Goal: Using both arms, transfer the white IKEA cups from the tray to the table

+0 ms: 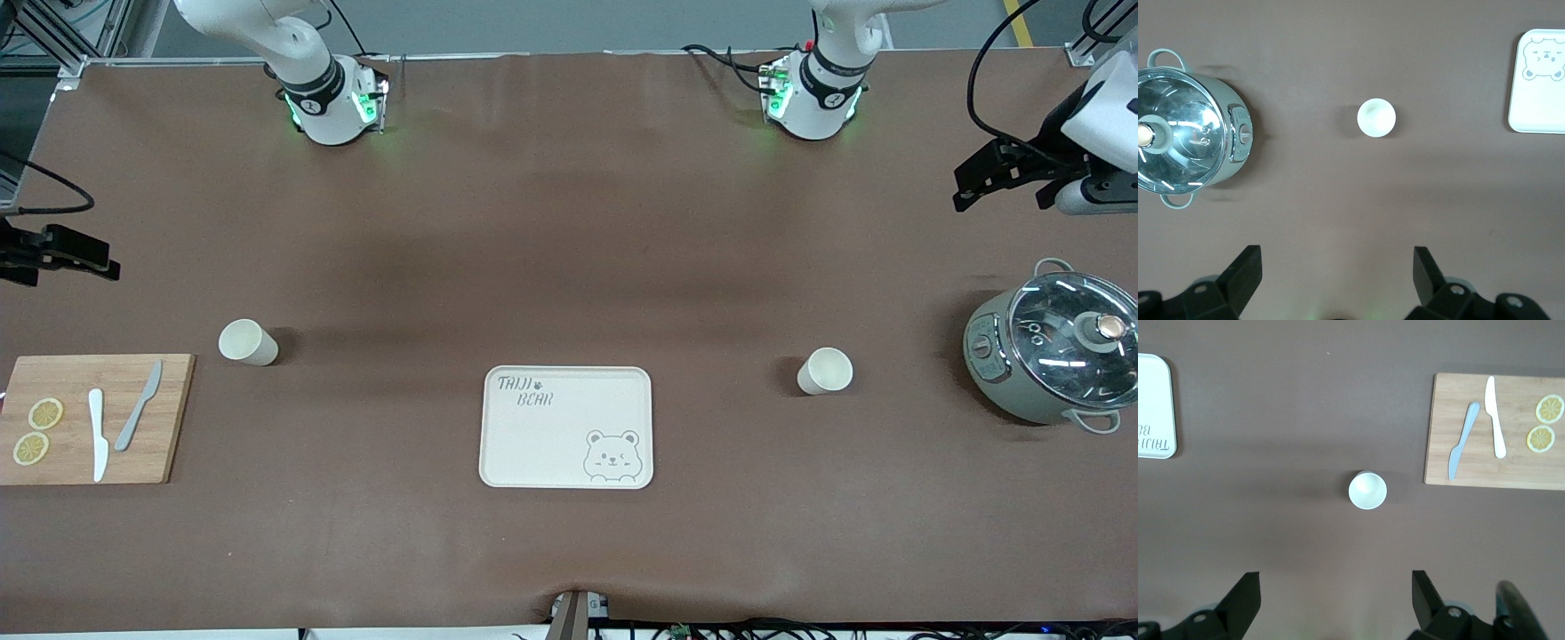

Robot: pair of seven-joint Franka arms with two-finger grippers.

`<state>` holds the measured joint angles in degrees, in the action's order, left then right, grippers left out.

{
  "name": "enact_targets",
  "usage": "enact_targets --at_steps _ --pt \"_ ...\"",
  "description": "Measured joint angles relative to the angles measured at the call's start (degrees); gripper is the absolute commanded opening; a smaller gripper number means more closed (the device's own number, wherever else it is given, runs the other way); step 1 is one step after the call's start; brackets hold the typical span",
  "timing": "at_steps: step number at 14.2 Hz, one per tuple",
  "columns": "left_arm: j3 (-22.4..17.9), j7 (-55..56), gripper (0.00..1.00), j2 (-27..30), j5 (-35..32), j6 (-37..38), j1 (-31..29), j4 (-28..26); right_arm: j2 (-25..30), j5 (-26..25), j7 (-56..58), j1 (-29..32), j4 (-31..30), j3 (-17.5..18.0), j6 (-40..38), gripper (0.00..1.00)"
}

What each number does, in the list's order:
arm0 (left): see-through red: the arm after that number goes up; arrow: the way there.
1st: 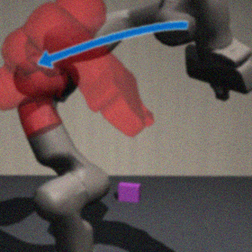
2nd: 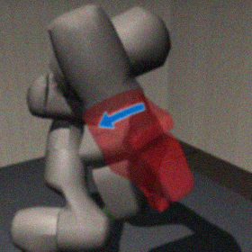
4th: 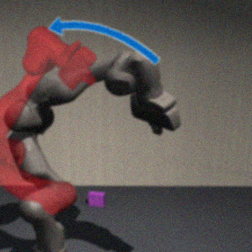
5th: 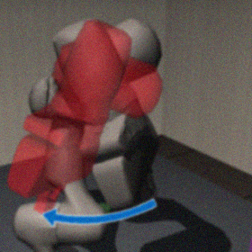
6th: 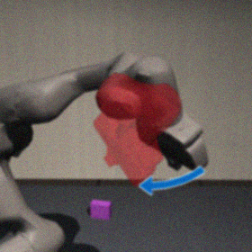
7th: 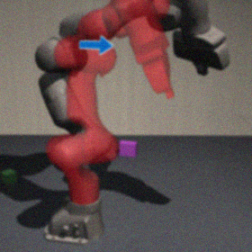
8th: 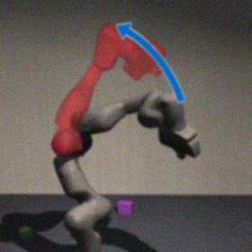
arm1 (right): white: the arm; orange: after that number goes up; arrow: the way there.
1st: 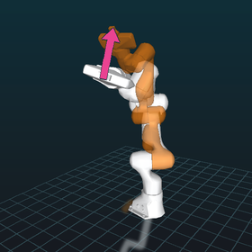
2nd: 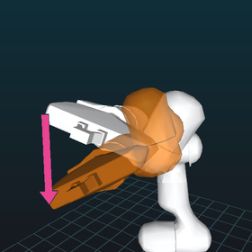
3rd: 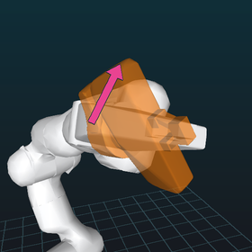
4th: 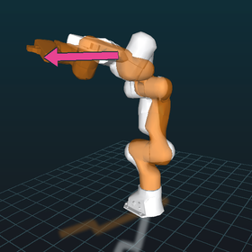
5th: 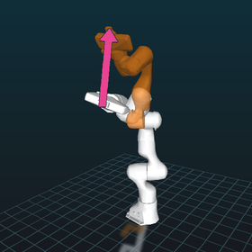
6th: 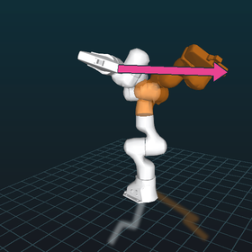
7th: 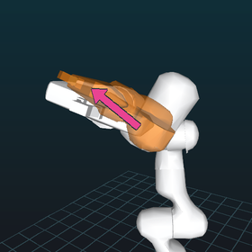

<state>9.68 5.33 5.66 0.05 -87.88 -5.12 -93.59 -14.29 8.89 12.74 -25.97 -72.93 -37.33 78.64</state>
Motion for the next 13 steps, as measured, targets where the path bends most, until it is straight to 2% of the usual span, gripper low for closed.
enact_targets --at_steps 2,3,4,6,7,8,10,13 --pt "0.0 0.0 1.0 0.0 0.0 0.0 0.0 0.0 2.9 -1.4 0.0 0.7 -2.9 1.5 0.6 1.0" --pt "0.0 0.0 1.0 0.0 0.0 0.0 0.0 0.0 4.0 -1.9 0.0 2.9 -3.7 4.8 0.8 1.0" --pt "0.0 0.0 1.0 0.0 0.0 -0.1 0.0 0.0 4.8 -2.6 -0.2 7.1 -4.1 10.3 1.1 1.0" --pt "0.0 0.0 1.0 0.0 0.0 -0.1 0.0 0.0 6.1 -5.3 -0.9 18.4 -4.6 23.5 1.7 1.0" --pt "0.0 0.0 1.0 0.0 0.0 -0.1 0.0 0.0 6.7 -6.6 -1.4 22.9 -5.2 28.8 2.3 1.0" --pt "0.0 0.0 1.0 0.0 0.0 -0.1 0.0 0.0 7.6 -7.4 -2.3 25.0 -6.4 31.6 3.3 1.0" --pt "0.0 0.0 1.0 0.0 0.0 -0.1 0.0 0.0 10.5 -8.2 -3.6 26.1 -11.3 33.1 5.8 1.0" --pt "0.0 -0.1 1.0 0.0 0.0 -0.1 0.0 0.0 14.2 -8.4 -3.4 27.4 -16.5 33.1 7.4 1.0"
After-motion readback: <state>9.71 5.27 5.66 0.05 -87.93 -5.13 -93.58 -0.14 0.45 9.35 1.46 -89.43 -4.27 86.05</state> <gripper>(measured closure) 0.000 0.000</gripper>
